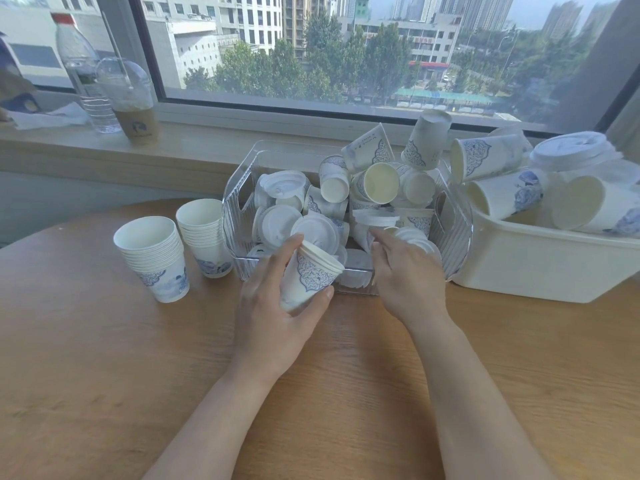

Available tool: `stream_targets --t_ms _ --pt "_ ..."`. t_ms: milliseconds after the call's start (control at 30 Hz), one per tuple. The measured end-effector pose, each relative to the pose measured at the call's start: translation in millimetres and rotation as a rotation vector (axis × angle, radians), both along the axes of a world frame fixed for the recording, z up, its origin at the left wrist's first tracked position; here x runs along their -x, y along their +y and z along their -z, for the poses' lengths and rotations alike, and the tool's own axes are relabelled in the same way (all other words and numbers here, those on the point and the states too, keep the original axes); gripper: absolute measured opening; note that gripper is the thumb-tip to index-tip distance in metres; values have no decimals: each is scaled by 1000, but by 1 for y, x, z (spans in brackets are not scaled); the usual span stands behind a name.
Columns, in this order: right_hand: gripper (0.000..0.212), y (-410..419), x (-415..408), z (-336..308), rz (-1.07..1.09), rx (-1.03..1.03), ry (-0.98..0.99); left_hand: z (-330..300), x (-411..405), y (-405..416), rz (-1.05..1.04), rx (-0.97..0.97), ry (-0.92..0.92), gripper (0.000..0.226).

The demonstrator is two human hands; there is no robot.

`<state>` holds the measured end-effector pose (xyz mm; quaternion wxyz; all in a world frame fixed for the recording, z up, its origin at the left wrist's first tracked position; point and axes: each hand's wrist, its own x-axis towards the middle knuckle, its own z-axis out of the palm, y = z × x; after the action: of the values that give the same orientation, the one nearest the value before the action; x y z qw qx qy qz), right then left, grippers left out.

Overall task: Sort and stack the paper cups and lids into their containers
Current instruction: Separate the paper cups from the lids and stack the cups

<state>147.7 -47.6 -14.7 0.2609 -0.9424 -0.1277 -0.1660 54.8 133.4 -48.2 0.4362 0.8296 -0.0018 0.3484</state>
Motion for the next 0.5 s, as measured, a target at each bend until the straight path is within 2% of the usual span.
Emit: stream_targets --t_ms 267,367,500 --pt "10 -3 3 -4 28 -680 -125 2 -1 2 13 5 -3 72" --pt "16 -5 4 -8 -48 -844 -119 3 -1 1 6 11 -8 71" --pt "24 -2 5 -13 -207 -958 -70 2 -1 3 -71 -2 -22 72"
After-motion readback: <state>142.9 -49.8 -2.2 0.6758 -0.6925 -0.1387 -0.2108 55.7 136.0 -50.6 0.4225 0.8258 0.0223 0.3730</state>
